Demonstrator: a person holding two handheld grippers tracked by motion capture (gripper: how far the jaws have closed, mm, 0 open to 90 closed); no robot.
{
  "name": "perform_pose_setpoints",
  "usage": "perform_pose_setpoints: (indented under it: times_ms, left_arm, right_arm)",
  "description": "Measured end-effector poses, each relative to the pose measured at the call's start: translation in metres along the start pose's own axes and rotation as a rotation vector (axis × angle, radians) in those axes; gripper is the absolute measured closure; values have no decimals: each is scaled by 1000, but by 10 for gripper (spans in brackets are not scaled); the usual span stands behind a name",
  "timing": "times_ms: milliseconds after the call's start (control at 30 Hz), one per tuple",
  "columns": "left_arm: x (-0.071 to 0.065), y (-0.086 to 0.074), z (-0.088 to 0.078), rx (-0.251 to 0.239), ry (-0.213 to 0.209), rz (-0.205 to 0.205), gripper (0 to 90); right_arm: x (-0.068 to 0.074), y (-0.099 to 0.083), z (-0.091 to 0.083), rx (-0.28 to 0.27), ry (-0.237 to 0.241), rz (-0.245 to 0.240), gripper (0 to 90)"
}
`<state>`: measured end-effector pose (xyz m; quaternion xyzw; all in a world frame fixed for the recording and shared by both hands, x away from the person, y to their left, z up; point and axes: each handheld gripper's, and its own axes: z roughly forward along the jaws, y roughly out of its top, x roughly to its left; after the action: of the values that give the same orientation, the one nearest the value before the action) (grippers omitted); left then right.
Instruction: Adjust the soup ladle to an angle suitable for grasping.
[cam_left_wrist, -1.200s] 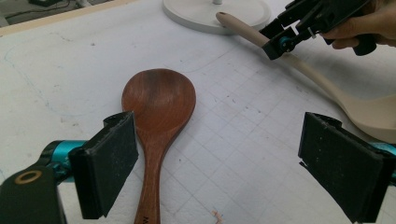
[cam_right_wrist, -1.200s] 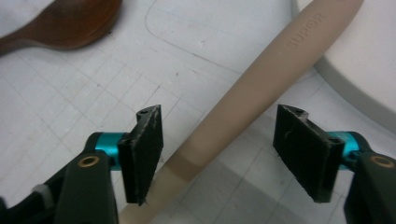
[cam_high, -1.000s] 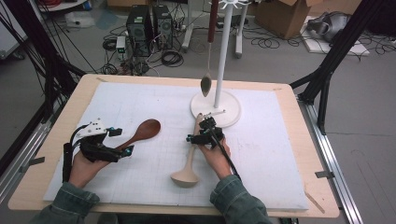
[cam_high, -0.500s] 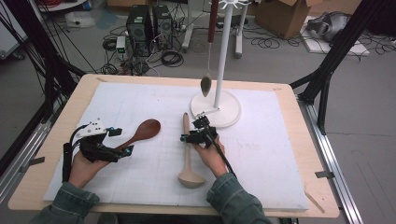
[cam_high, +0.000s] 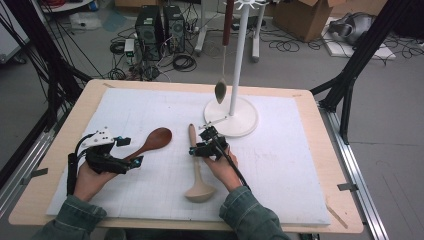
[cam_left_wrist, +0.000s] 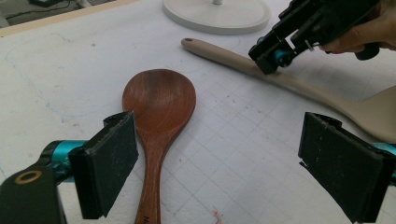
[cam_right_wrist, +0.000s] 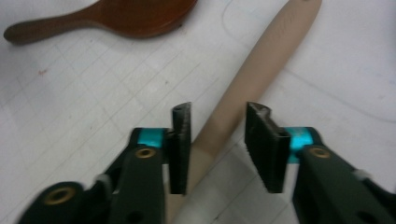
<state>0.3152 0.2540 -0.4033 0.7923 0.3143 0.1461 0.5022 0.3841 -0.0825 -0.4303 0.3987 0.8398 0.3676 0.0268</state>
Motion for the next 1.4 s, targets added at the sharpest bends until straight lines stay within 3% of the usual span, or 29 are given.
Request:
perform_pose_setpoints:
  times_ms: [100,400,600,1167,1400]
  left_arm:
    - [0,0,0,4,-1,2,123]
    - [-2,0,0,3,-2,2,123]
    - [-1,0,0,3,-2,2,123]
    - [-1,0,-1,1,-1,1,124]
    - [-1,0,-1,0,0,2,123]
  right_arm:
    - [5,-1,-3,8,-17,-26,565]
    - [10,-7,-3,56,-17,-4,513]
    - [22,-7,3,72,-92,-92,525]
    - [25,-4,2,83,-76,-114,578]
    - [32,-5,3,95,-116,-152,543]
